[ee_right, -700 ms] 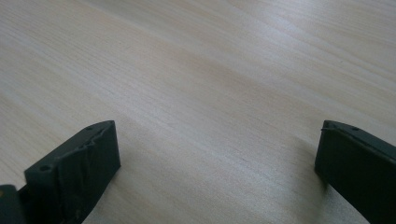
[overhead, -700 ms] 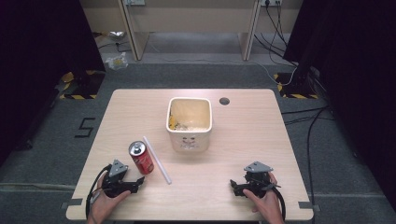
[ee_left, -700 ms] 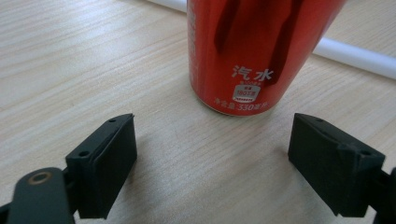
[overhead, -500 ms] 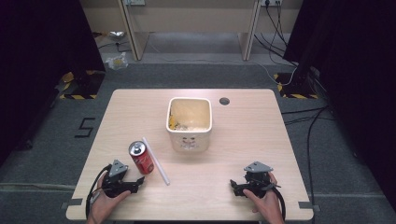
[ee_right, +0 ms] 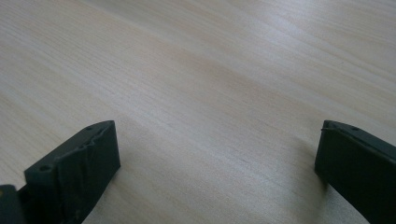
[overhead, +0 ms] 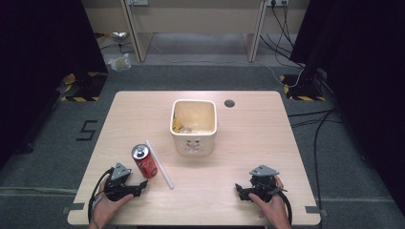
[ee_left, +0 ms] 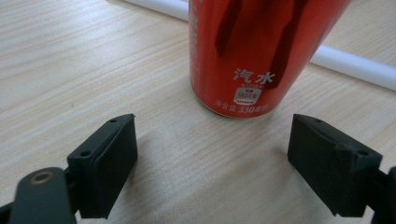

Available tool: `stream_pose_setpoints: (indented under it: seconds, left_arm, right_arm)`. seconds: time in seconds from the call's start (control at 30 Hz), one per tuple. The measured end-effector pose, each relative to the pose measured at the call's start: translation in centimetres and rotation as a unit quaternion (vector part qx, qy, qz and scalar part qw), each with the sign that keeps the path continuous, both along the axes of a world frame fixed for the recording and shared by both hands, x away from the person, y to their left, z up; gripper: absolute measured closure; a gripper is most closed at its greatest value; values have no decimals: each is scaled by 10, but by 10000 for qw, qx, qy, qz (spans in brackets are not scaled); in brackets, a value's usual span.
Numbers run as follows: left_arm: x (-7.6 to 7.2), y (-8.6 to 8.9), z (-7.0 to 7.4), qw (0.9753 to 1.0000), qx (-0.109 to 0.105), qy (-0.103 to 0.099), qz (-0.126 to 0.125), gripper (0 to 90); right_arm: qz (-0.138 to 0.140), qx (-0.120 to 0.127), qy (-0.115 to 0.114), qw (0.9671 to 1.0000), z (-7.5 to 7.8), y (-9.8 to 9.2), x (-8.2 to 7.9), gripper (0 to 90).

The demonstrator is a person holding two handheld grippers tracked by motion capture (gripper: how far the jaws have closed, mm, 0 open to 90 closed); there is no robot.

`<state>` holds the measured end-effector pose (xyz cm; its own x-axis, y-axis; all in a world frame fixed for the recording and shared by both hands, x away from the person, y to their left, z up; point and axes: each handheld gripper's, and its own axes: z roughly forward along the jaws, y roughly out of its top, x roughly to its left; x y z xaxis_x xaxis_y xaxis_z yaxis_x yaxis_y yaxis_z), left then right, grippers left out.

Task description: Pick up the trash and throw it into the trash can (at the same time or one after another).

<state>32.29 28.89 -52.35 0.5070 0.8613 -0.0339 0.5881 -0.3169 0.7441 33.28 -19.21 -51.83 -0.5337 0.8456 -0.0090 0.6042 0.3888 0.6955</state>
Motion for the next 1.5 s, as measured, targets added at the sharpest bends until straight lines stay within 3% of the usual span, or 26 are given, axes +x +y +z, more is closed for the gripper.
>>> stream_pose_setpoints:
  seconds: [0.2,0.43,0.77,1.17,1.5]
  left_arm:
    - [-1,1,3,9999,-90,-31,-43,163]
    - [-3,0,13,9994,-286,-202,-48,164]
    - [-4,-3,20,9987,-390,-304,-93,163]
    - [5,-11,31,9981,-419,-425,-118,164]
    - [13,-13,30,9981,-447,-418,-105,164]
  right_arm:
    - [9,-2,-3,10000,0,0,0,1]
    - [9,-1,-2,10000,0,0,0,1]
    - [17,-4,-6,10000,0,0,0,1]
    - [46,-15,-30,10000,0,-1,1,1]
    - [51,-16,-30,10000,0,-1,1,1]
